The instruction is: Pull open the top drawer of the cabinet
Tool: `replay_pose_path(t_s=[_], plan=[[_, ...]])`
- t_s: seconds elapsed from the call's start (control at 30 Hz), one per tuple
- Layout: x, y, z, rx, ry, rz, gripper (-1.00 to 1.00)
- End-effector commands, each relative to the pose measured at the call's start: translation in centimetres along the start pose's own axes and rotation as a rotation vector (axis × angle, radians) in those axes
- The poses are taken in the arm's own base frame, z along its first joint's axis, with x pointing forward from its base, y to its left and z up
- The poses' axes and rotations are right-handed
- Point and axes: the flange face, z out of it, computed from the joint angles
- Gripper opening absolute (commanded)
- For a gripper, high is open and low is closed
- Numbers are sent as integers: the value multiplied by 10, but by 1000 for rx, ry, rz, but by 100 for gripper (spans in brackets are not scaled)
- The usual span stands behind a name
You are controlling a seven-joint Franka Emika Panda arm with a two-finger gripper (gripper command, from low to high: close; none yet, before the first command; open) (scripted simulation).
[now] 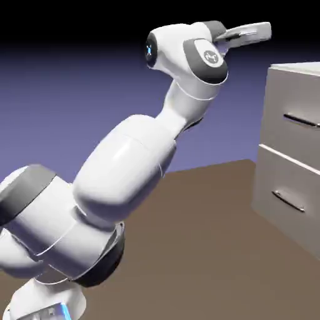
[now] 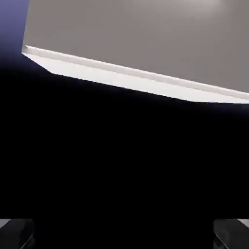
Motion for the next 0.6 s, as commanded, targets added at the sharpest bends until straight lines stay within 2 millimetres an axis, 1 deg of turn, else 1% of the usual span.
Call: replay_pose_path(t_s=[0.0, 0.13, 0.27, 0.4, 0.57], plan=[[5, -6, 9, 7, -4, -49, 0], [33, -25, 47, 39, -10, -249, 0], [70, -41, 86, 71, 0, -457, 0], [117, -50, 125, 100, 24, -673, 0], [189, -53, 171, 124, 68, -959, 0]])
